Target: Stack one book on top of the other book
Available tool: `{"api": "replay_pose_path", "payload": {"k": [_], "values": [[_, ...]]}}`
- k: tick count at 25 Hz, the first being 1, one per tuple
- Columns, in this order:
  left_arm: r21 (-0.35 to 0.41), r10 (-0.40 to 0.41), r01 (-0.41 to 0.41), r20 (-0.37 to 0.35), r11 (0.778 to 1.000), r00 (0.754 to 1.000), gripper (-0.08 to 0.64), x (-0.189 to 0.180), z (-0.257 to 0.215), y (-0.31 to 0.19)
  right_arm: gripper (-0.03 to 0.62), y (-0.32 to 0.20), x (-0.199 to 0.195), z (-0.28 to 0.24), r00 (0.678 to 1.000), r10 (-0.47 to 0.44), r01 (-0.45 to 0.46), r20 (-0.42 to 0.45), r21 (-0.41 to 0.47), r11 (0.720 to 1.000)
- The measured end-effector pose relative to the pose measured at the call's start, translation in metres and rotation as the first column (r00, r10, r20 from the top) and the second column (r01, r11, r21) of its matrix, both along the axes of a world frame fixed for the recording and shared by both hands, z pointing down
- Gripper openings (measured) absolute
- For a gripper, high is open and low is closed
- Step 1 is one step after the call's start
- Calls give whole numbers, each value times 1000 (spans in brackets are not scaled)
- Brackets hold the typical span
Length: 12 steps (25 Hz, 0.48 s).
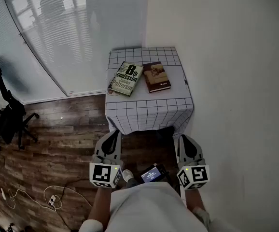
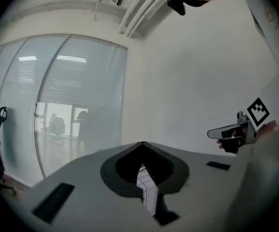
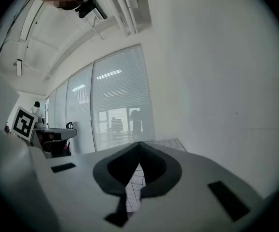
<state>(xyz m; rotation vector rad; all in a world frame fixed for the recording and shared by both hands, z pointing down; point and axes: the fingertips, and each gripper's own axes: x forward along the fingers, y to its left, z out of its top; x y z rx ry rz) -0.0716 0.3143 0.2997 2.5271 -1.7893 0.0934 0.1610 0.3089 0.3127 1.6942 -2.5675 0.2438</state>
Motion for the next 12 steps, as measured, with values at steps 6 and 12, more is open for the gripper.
{"api": "replay_pose_path", "payload": {"k": [6, 12], "values": [[-19, -27, 27, -3, 999, 1000, 9, 31, 2, 3, 8, 1, 35, 2, 1000, -13, 13, 9, -11, 1000], [-12, -56, 56, 2, 998, 998, 9, 57, -4, 9, 8, 3, 64, 0, 999, -30, 30, 20, -7, 1000]]}}
